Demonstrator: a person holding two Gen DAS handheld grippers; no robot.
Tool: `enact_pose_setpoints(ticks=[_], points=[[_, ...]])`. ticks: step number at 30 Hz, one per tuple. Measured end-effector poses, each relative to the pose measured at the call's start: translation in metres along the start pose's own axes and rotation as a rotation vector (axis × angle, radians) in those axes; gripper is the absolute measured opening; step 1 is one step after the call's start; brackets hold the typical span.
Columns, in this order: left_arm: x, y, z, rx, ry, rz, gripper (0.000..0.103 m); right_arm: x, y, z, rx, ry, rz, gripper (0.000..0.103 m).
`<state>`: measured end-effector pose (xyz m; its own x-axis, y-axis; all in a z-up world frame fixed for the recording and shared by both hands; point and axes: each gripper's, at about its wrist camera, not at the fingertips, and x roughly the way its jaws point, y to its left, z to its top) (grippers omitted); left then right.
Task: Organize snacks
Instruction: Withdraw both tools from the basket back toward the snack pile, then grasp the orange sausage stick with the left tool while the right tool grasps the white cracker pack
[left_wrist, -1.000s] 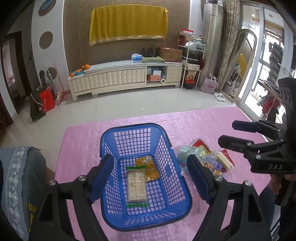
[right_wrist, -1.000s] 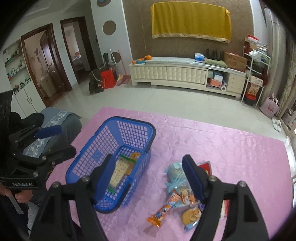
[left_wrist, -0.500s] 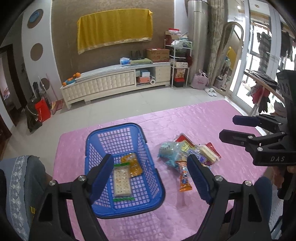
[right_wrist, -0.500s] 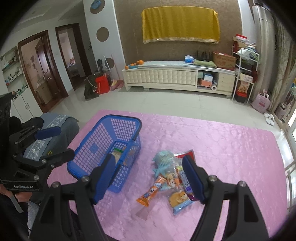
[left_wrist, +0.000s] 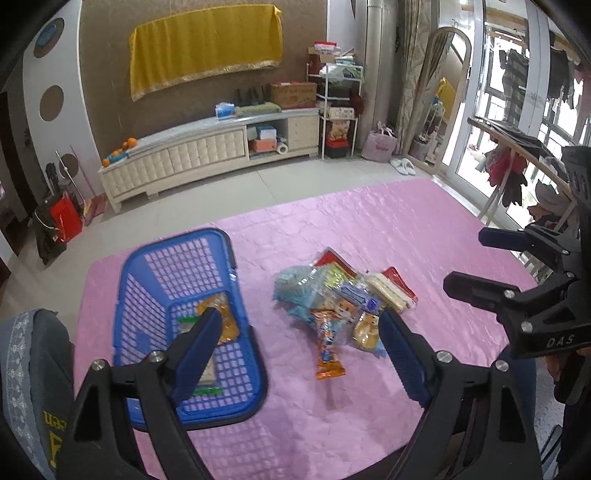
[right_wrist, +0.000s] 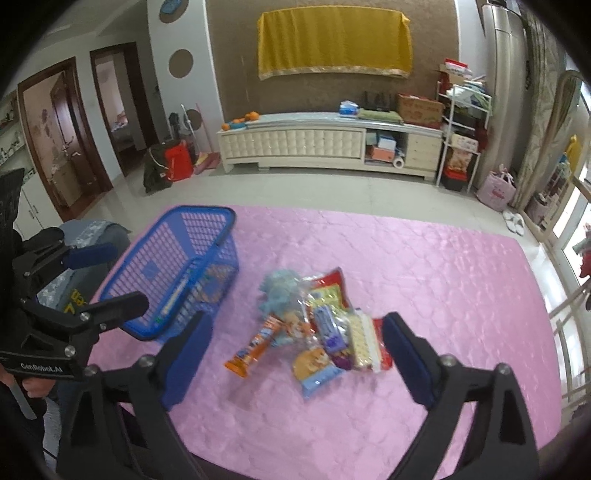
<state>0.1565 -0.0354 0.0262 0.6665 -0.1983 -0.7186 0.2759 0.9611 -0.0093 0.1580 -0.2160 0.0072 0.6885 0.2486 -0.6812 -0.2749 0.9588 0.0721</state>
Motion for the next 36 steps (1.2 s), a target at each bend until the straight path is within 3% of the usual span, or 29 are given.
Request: enact_pose_setpoints(ticks=[3,15,22,26,29,36], points=[[0.011,-0.010,-0.002,0.004,0.032,-0.003,0.085,0.007,-0.011,-0.010,0.007,0.019,-0.005,0.103],[0.074,-0.044,-0.019,0.038,0.161,-0.047,0.085,0.033,-0.061,-0.044,0.062,0.087,-0.073,0.103],[0.102,-0.053,-0.025,0.086,0.200,-0.014,0.083,0.060,-0.074,-0.059,0.078,0.138,-0.075,0.103],[0.120,-0.055,-0.028,0.103,0.242,-0.016,0.071,0.073,-0.080,-0.065,0.093,0.160,-0.063,0.103],[0.133,-0.052,-0.029,0.100,0.267,-0.004,0.070,0.081,-0.081,-0.068,0.104,0.173,-0.050,0.103],[0.155,-0.044,-0.030,0.076,0.303,0.025,0.055,0.093,-0.084,-0.072,0.096,0.193,-0.022,0.103]])
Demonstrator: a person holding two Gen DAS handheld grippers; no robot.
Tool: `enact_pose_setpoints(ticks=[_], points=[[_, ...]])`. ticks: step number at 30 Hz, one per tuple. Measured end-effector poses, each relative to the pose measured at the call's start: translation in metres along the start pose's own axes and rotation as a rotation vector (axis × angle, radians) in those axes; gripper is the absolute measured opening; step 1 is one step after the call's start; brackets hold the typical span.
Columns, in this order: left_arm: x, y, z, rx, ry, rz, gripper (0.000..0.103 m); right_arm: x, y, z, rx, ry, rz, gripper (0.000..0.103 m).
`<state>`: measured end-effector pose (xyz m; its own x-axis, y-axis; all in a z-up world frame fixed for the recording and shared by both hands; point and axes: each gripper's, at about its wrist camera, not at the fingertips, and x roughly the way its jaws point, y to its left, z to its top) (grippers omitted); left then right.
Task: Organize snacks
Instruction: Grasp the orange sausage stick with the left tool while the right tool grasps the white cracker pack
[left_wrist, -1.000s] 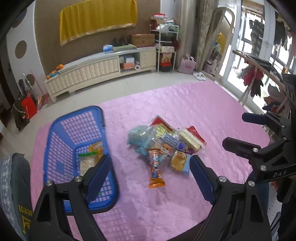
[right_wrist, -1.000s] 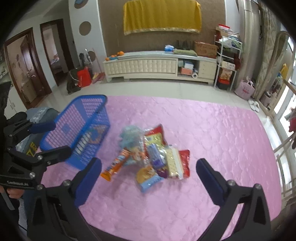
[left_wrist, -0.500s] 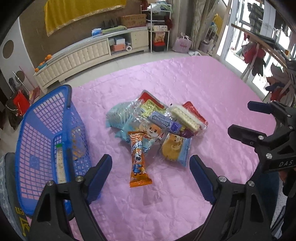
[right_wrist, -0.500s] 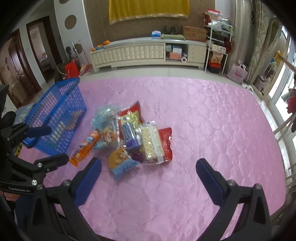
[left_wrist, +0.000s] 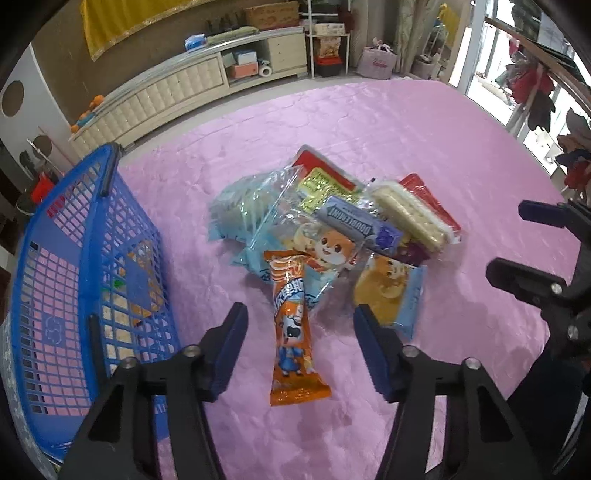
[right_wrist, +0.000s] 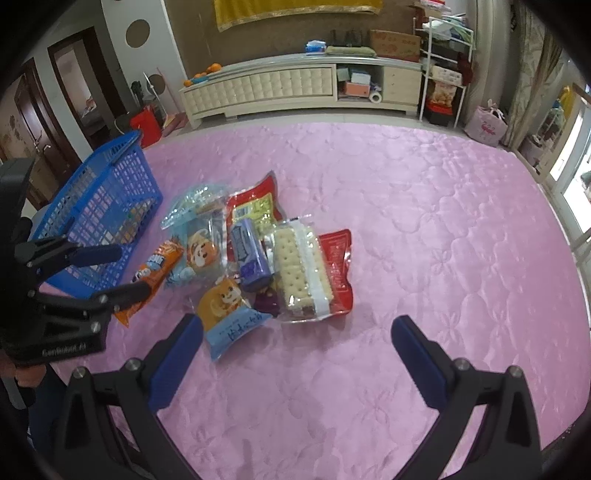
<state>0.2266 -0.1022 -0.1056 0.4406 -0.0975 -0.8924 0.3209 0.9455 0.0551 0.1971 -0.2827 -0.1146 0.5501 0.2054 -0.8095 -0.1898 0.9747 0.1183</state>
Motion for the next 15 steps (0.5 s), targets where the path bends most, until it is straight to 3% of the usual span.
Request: enact_pose_setpoints(ticks=[2,7,8,11,15], points=[[0.004,0.004,0.000,-0.008,0.011,-0.006,0.051,0.002,-0.001,0.000,0.002,0.004,0.002,0.103],[0.018,0.012,-0.002,-0.042,0.051,-0.027,0.027,0.000,-0.002,-0.002,-0.004,0.002,0.009,0.103],[0.019,0.013,-0.003,-0.046,0.050,-0.029,0.017,-0.001,-0.001,-0.001,-0.010,0.000,0.012,0.103],[0.020,0.017,-0.006,-0.062,0.051,-0.019,0.011,-0.005,0.002,0.000,-0.035,-0.015,0.008,0.103],[0.012,0.019,-0.007,-0.076,0.028,-0.026,0.010,-0.007,0.002,0.007,-0.056,-0.030,0.009,0.102]])
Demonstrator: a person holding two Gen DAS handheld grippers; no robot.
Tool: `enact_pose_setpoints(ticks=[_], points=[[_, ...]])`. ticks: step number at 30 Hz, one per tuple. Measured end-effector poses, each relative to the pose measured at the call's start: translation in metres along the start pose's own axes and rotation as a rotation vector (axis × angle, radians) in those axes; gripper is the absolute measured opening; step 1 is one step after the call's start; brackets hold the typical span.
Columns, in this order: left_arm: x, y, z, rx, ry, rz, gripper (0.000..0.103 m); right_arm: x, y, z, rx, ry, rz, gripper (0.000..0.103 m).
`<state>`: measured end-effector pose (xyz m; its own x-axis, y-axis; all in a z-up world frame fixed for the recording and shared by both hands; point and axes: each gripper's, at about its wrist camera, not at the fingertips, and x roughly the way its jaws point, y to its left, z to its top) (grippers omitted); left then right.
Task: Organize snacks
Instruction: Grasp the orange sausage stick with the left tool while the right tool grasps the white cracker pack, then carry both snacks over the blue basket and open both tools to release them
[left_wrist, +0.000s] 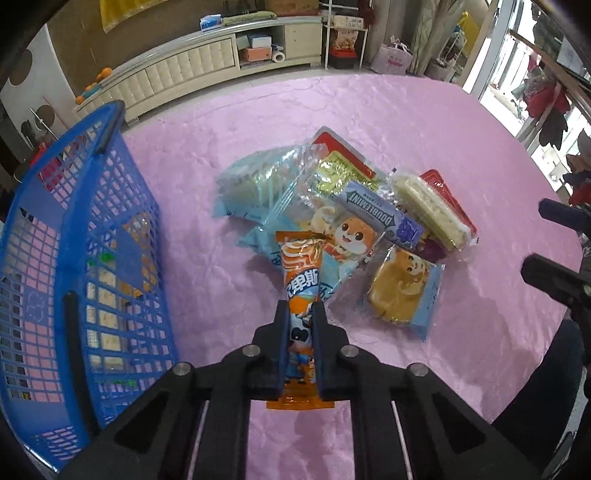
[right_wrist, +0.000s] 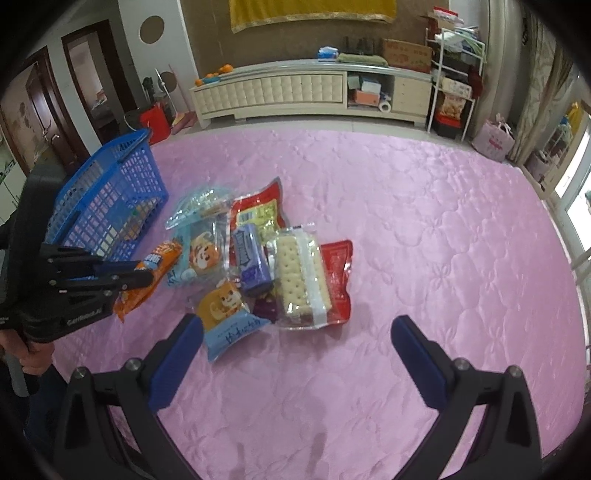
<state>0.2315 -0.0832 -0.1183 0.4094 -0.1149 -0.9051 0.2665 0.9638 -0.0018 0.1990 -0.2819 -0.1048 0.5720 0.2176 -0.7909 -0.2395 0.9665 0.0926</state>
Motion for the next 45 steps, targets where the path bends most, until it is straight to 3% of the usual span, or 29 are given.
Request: enact_pose_setpoints(ticks=[3,7,8,12,26,30,32,39,45], points=[[-0.012,-0.003,0.001,0.007,-0.036,0.003,0.010,0.003,0.000,0.006,-0.022,0.004,0.004,0.101],[-0.025,-0.009,0.002,0.011,-0.070,-0.006,0.010,0.014,0.001,0.015,-0.072,0.029,0.041,0.074],[-0.027,-0.011,0.003,0.016,-0.077,-0.005,0.010,0.016,0.002,0.017,-0.085,0.035,0.047,0.072],[-0.033,-0.018,0.003,0.034,-0.098,-0.004,0.010,0.030,0.006,0.022,-0.138,0.059,0.041,0.070],[-0.011,-0.031,0.017,0.026,-0.075,-0.029,0.010,0.089,-0.004,0.023,-0.129,0.169,0.084,0.069],[-0.005,-0.033,0.017,0.020,-0.075,-0.042,0.010,0.100,-0.009,0.019,-0.128,0.189,0.098,0.053],[-0.002,-0.032,0.017,0.013,-0.072,-0.042,0.010,0.098,-0.012,0.017,-0.129,0.176,0.096,0.047],[-0.023,-0.029,0.012,-0.004,-0.119,-0.055,0.010,0.062,-0.015,0.015,-0.101,0.089,0.098,0.046],[-0.059,-0.026,0.004,-0.009,-0.190,-0.064,0.010,0.019,0.006,0.021,-0.128,0.040,0.084,0.046]])
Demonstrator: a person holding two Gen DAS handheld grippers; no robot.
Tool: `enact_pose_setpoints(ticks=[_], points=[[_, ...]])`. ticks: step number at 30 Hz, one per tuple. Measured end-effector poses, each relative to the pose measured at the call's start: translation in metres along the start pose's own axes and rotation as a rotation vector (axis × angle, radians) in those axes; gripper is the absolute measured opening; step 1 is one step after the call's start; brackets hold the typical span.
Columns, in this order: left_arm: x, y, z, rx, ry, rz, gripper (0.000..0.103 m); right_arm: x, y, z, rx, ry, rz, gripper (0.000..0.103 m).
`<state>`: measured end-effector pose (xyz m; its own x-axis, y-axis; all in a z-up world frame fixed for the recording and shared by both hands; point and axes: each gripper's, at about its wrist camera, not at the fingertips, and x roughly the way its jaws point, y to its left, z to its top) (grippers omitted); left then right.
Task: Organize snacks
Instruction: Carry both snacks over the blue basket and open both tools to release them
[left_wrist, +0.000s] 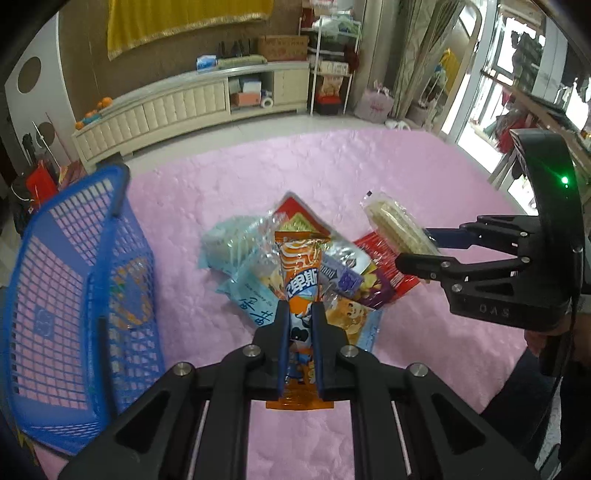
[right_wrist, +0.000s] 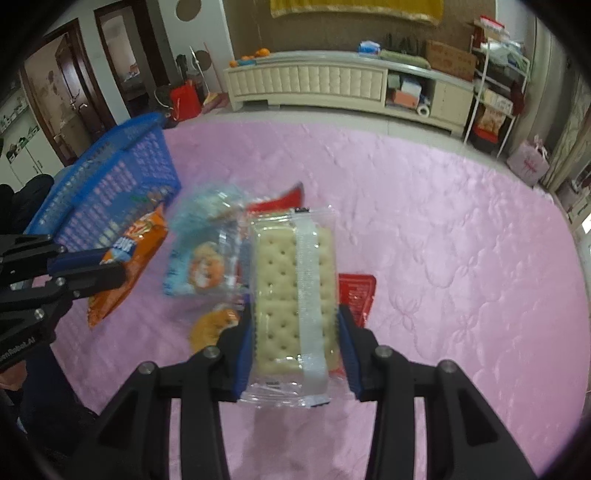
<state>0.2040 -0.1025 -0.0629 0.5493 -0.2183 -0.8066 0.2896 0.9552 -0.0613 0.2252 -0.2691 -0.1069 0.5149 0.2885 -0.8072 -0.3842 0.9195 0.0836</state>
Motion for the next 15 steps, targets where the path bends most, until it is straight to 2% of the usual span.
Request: enact_pose_setpoints(ticks=[9,15], points=[[-0.069,0.020,-0.002,-0.011,-0.105,0.029,0.010,-0.061,0.039,0.016,-0.035,-0.101,0.008,0.046],[-0.108,0.039,-0.003,-0.008,-0.168,0.045,0.010,-0.078,0.074,0.036,-0.062,-0.149,0.023,0.046]])
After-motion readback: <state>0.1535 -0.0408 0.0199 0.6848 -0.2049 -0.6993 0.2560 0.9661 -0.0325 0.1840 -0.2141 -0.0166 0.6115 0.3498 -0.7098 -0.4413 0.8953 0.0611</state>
